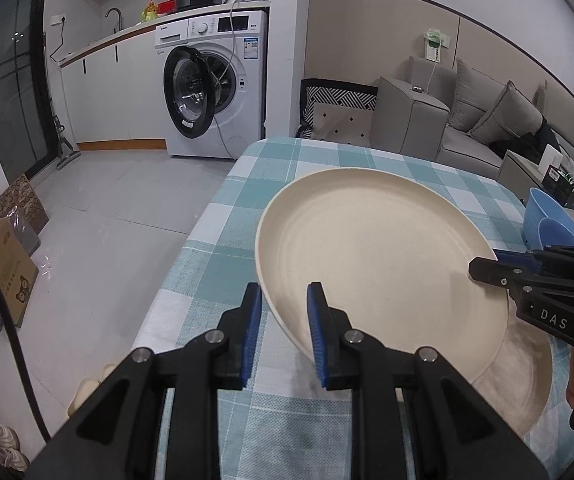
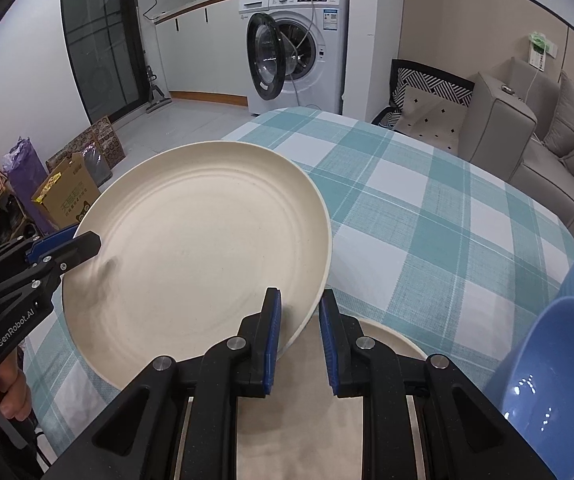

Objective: Organize plates and bowls
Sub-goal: 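Lift the cream plate with both grippers and carry it over the stacked plates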

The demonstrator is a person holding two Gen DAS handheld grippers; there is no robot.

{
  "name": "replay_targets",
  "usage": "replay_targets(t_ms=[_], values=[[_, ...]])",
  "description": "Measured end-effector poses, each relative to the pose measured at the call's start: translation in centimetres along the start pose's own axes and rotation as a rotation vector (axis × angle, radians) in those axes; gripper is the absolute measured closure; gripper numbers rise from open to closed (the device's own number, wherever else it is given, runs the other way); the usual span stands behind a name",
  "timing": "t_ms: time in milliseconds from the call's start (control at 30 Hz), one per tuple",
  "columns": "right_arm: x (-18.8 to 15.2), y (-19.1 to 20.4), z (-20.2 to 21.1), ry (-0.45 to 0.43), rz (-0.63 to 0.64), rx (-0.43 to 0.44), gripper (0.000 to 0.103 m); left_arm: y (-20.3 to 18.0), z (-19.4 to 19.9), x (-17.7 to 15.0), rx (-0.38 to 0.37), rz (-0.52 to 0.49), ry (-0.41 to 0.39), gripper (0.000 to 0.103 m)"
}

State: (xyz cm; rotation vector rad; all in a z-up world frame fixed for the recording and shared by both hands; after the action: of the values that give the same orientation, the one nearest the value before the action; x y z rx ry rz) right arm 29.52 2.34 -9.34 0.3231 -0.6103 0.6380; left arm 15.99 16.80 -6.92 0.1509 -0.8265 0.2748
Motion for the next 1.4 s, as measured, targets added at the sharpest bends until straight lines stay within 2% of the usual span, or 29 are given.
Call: replay_targets(t_ms=[533, 933, 1400], values=[[-3.5, -3.2, 4.6, -0.036, -0.076, -0.042, 0.083, -4.9, 2.1, -0.5, -0.045, -0.103, -0.024, 0.082], [-6.3, -5.2, 5.8, -0.018, -0.118, -0.073, 0.083, -7.9, 2.1, -1.7, -0.063, -0.182, -0.006, 0.082], [-9.3, -5.7, 6.3, 0.019, -0.148, -0.088, 0.083, -9.6, 1.9, -3.0, -0.088, -0.264, 0.032, 0.082]])
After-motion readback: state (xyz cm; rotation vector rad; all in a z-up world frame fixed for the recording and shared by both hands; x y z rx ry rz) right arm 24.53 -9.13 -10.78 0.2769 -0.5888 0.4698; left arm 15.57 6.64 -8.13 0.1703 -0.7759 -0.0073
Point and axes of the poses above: each gripper's, at about its wrist camera, not at the fingertips, and z roughly against the way its jaws point, y to its left, x to its top, the point moved 5 cm from there along -z, roughly the way its jaws point, and after that the axes turned 8 degrees about x, right-handed, at the moved point
